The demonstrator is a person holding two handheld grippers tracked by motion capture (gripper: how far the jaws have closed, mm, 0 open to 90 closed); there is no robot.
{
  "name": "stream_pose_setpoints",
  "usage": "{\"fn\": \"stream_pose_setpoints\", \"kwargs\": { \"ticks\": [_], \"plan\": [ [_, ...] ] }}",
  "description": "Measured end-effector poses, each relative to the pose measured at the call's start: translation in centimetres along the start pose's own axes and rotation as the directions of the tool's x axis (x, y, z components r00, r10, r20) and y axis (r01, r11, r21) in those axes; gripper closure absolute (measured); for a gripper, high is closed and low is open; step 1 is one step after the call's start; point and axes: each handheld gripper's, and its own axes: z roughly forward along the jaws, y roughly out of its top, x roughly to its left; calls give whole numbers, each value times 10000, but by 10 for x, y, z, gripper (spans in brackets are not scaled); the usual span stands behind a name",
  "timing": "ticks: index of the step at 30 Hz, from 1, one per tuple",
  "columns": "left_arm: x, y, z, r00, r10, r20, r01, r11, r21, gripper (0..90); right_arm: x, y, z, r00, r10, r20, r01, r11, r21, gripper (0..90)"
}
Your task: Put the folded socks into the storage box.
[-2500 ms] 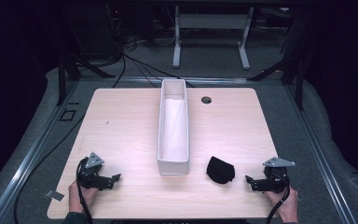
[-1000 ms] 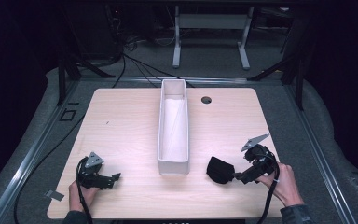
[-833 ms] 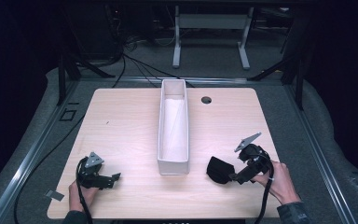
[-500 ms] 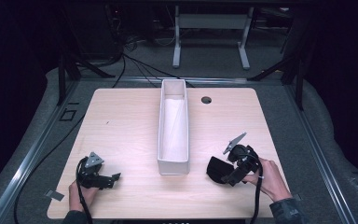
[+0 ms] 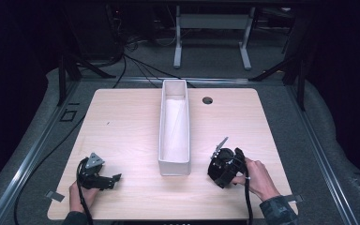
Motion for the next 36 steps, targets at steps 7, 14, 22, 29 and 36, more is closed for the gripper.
{"fn": "stream_pose_setpoints", "kwargs": {
  "ticks": [7,14,22,29,36],
  "plan": [
    [0,0,0,10000,-1,0,1,10000,-10,16,1,6,14,9998,-23,219,14,9991,430,49],
    [0,0,0,10000,-3,-1,3,10000,-11,16,0,11,23,9990,79,439,-113,9970,763,140],
    [0,0,0,10000,-4,-5,4,10000,-10,17,0,10,25,9981,217,579,-256,9974,670,218],
    [0,0,0,10000,-16,2,16,10000,-5,16,-2,9,24,9982,253,536,-277,9986,448,307],
    [0,0,0,10000,-12,2,12,10000,0,16,-3,9,21,9976,202,667,-243,9978,613,378]
  ]
}}
